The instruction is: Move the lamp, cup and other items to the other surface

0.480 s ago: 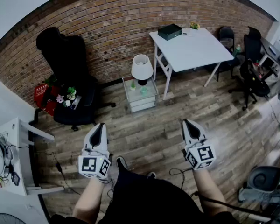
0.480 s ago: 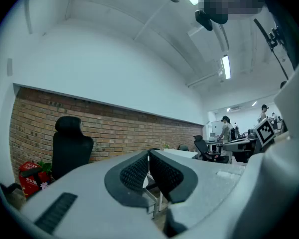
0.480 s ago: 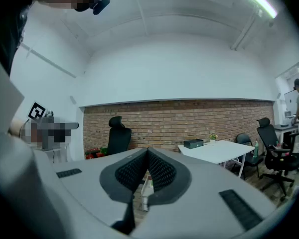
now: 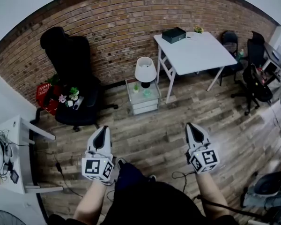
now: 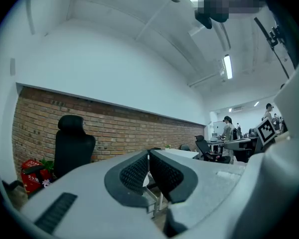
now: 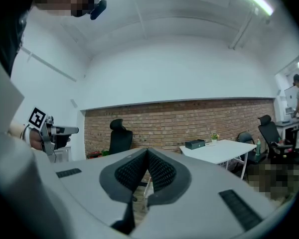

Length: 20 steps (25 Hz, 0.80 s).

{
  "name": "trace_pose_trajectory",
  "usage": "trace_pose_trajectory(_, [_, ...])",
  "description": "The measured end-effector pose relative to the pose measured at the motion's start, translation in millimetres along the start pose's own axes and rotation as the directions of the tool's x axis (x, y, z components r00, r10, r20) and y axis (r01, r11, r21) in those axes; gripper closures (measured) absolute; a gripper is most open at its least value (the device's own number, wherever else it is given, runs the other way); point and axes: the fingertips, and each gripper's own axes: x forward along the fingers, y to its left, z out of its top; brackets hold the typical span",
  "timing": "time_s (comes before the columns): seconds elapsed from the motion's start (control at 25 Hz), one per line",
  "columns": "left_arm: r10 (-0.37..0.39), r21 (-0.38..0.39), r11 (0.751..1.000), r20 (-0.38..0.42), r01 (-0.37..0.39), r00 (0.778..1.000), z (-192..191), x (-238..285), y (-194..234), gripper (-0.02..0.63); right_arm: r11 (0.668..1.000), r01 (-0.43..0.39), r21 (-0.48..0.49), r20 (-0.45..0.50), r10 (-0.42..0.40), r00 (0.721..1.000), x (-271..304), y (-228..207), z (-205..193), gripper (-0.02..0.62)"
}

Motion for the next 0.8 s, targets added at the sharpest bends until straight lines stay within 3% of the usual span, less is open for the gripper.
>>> trace_pose_trajectory(0.32, [0.025, -0.015, 1.0, -0.035, -0.026, 0.999, -19, 9, 25, 0.592, 0.999, 0.018, 0.034, -0.028, -0.017, 0.999, 20, -10, -17, 0.589])
trace_pose_trajectory(0.8, [-0.017, -0.078, 0.997, -0.085, 0.01, 0.996, -67, 168, 56, 0.592, 0.998, 0.026, 0.049, -0.075, -0.022, 0.997, 139, -81, -33, 0.589])
